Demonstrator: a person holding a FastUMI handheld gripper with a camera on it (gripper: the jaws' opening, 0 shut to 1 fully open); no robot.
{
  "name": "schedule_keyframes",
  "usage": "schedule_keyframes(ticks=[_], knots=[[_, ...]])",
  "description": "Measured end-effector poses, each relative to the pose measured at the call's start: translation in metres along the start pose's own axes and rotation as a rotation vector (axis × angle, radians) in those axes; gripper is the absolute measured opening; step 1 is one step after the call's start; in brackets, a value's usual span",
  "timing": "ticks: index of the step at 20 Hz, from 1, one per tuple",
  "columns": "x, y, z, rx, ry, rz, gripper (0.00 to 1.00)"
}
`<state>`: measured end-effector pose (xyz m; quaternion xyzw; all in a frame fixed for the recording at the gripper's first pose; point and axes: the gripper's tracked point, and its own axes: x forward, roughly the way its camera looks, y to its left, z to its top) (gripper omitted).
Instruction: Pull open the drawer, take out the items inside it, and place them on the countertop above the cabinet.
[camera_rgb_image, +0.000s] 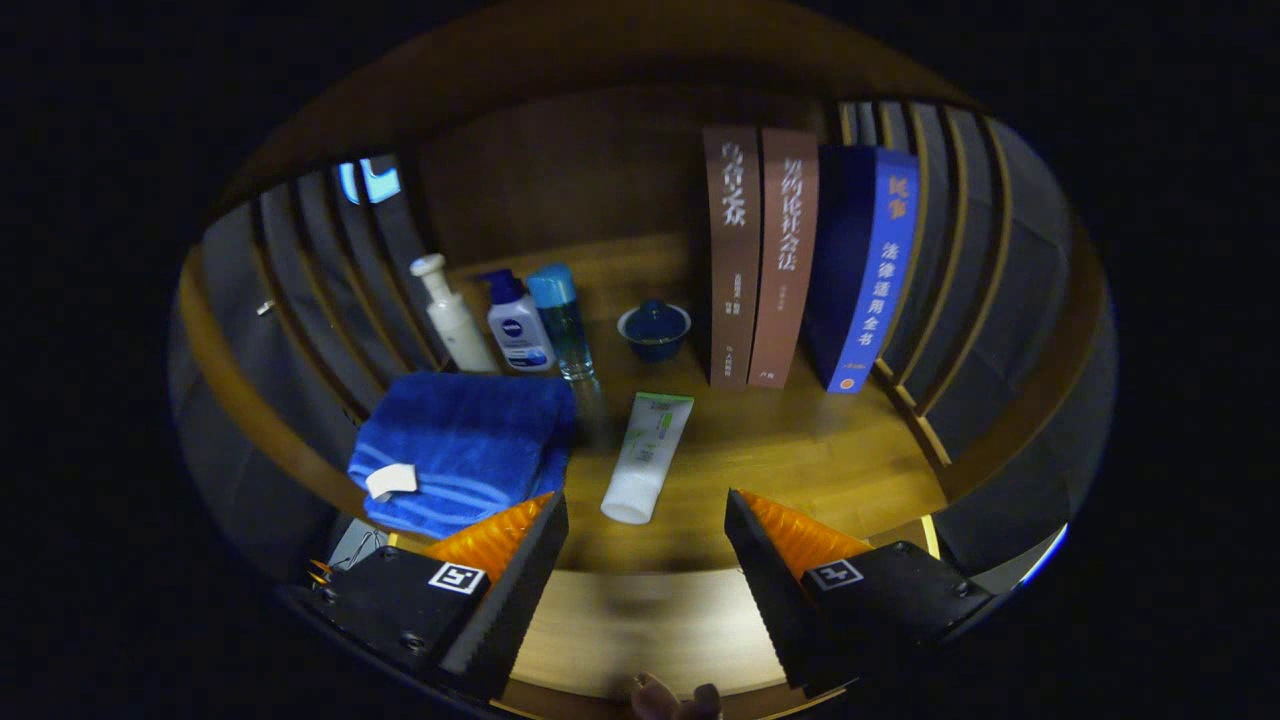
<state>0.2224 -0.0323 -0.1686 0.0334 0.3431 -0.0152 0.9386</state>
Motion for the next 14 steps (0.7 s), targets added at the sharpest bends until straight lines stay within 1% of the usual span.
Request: schedule_keyframes(ticks=[3,6,11,12,14], knots=[[-0.058,0.007,0.002,-0.027,-0.178,0.022,1.0],[-0.114,0.017,-0.013,-0.026,-0.325,0.064,1.0],[-0.19,0.026,-0.075,-0.003,-0.517,0.119,1.0],[-0.201,0.026,-0.09,-0.01,-0.555,0.114,1.0],[-0.207,0.02,-0.125,-0.028,-0.598,0.089,1.0]])
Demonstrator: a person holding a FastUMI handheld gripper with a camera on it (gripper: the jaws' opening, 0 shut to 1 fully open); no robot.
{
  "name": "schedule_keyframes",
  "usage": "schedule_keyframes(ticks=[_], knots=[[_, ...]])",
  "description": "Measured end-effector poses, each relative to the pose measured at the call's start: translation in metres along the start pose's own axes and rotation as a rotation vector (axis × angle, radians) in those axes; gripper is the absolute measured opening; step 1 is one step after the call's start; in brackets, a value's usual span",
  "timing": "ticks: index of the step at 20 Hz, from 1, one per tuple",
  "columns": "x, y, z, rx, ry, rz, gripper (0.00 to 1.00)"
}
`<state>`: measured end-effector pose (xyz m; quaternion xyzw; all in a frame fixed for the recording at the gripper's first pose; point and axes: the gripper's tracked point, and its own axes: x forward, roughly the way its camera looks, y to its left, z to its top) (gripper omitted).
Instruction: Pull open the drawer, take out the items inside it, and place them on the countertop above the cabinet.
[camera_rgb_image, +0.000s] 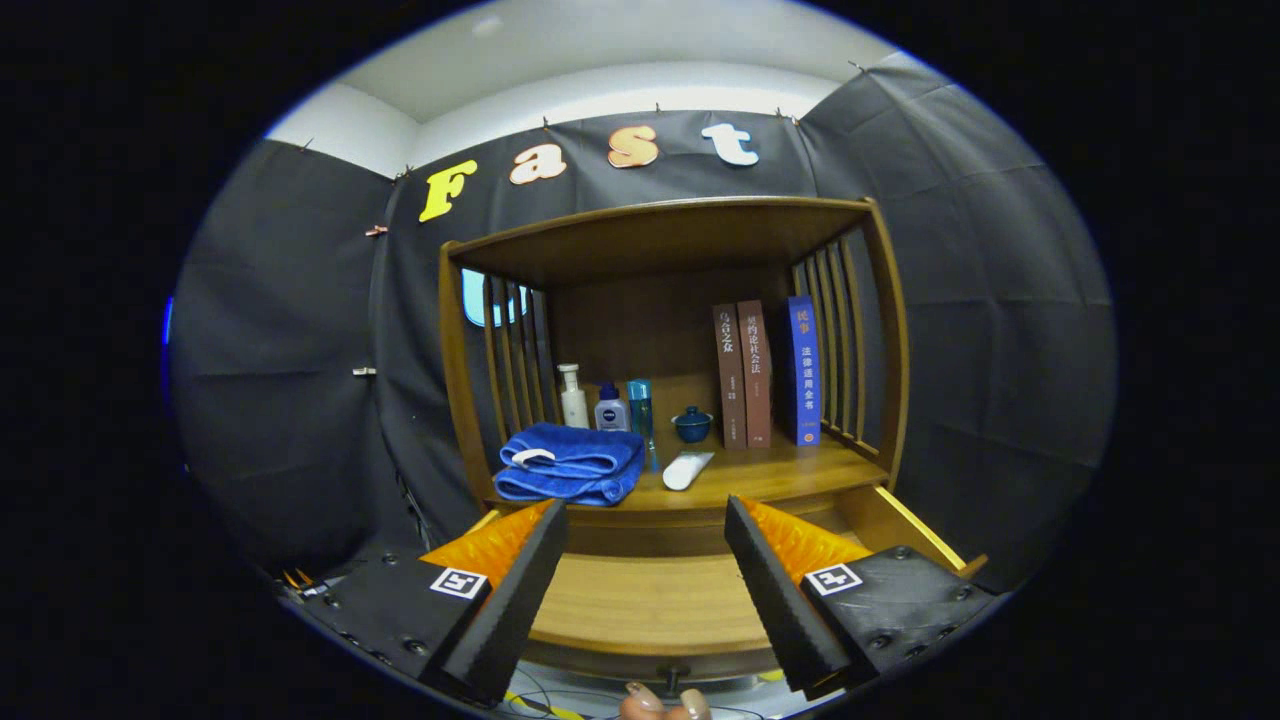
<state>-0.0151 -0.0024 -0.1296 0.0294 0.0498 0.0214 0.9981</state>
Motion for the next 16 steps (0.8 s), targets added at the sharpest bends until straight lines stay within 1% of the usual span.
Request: schedule_keyframes(ticks=[5,9,12,14,15,16], knots=[[-0.032,-0.007,-0.075,-0.014,0.009,-0.05,1.0],[-0.034,-0.013,-0.122,0.013,0.051,-0.056,1.0],[-0.025,-0.021,-0.137,0.018,0.072,-0.08,1.0],[-0.018,-0.027,-0.148,0.009,0.114,-0.102,1.0],[-0.018,-0.03,-0.147,0.008,0.111,-0.107,1.0],[-0.016,-0.029,-0.145,0.013,0.104,-0.109,0.98]])
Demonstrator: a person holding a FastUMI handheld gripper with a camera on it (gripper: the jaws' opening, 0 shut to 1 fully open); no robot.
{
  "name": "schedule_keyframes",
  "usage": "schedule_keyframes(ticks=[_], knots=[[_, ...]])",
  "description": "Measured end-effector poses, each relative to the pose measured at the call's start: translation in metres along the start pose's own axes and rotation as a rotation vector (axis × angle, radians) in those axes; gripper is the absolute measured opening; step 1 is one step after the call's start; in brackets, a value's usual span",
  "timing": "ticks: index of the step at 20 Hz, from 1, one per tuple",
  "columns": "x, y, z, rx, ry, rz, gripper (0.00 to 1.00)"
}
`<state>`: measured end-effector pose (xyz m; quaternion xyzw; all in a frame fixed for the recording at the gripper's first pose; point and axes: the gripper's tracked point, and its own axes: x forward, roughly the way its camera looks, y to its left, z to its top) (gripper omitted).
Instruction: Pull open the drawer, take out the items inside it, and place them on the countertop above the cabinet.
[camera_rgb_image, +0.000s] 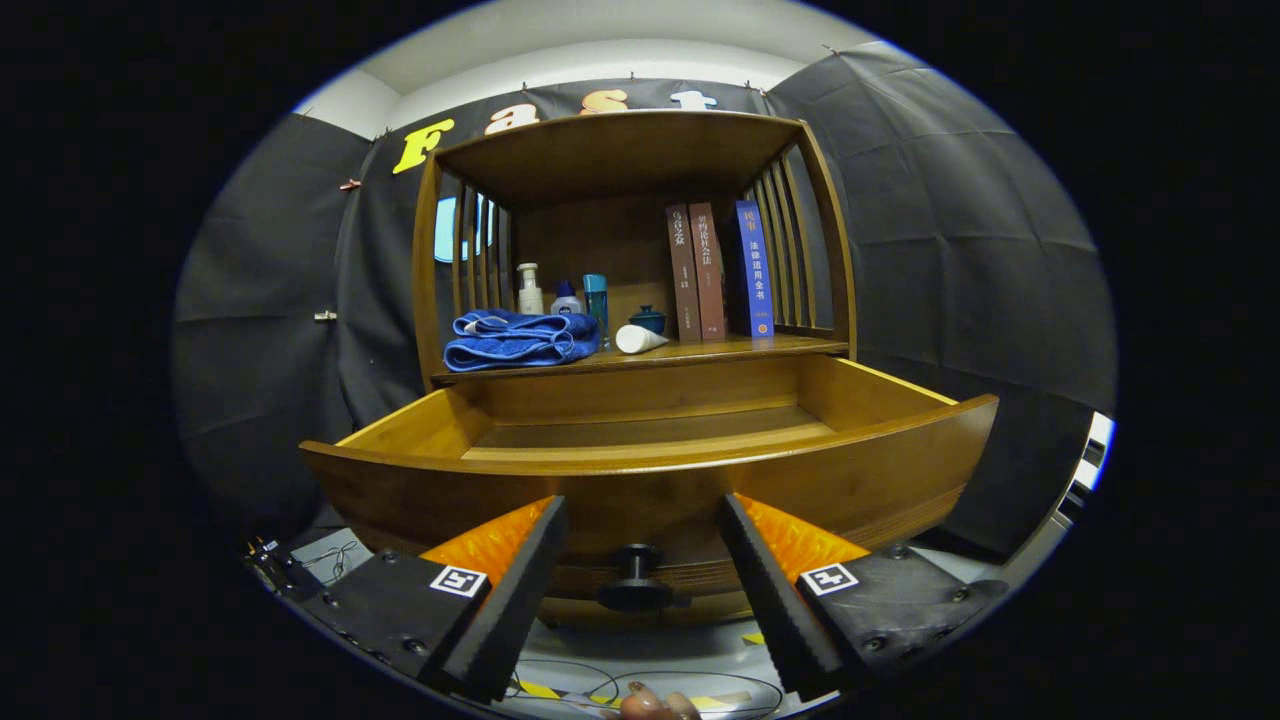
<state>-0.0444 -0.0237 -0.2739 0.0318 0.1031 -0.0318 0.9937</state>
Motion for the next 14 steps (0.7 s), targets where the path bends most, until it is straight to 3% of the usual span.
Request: schedule_keyframes(ticks=[6,14], knots=[[0.012,0.006,0.011,-0.028,-0.014,0.0,0.99],[0.086,0.008,0.029,-0.03,-0.022,0.006,0.99]])
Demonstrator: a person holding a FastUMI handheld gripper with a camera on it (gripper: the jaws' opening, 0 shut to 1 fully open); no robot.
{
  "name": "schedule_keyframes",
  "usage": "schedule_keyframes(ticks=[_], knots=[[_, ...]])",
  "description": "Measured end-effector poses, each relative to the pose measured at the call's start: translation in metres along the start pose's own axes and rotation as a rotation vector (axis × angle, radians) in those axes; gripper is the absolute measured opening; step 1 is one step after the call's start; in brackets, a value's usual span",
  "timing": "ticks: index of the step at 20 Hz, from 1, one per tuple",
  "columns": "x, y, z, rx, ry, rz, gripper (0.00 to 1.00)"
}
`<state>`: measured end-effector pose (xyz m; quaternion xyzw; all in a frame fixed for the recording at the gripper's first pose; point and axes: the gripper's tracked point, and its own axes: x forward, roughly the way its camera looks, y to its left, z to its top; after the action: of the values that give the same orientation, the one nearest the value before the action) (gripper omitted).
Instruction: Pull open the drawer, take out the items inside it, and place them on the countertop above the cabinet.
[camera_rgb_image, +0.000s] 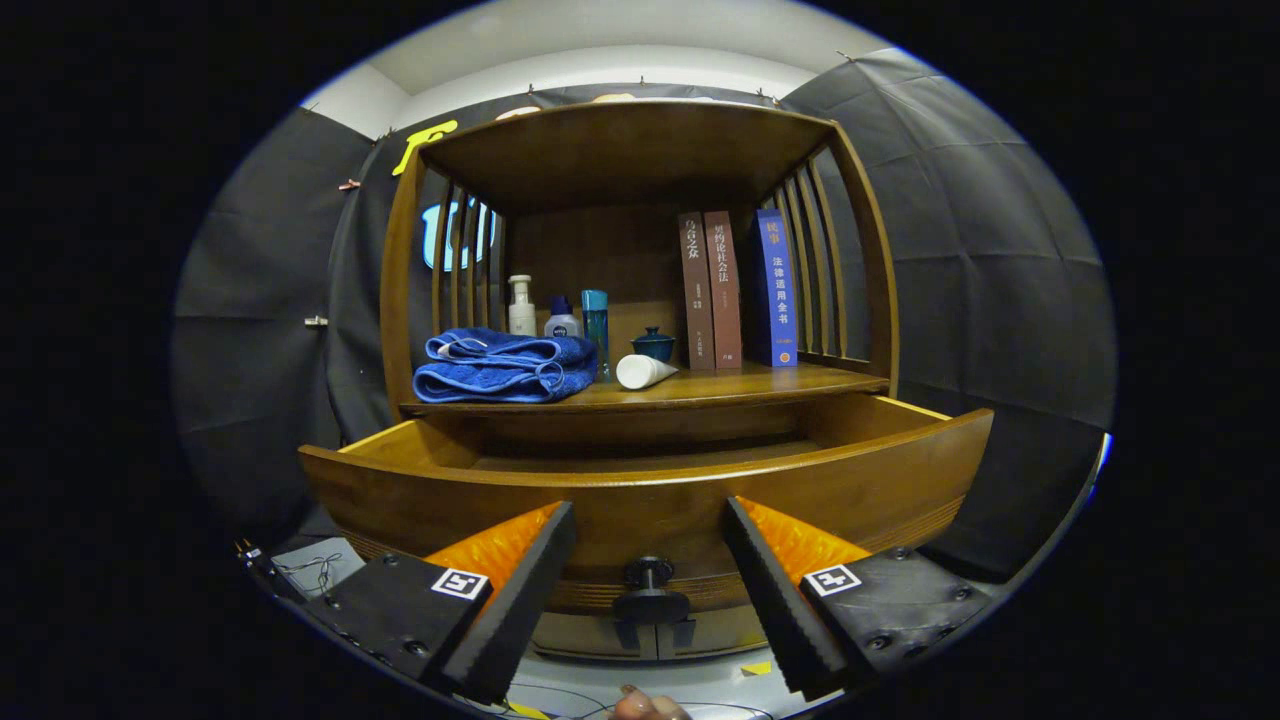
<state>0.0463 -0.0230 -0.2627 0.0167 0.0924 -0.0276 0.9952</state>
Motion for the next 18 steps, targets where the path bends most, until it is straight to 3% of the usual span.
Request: schedule_keyframes(ticks=[18], knots=[[0.106,0.0,0.009,-0.028,-0.008,-0.001,0.99]])
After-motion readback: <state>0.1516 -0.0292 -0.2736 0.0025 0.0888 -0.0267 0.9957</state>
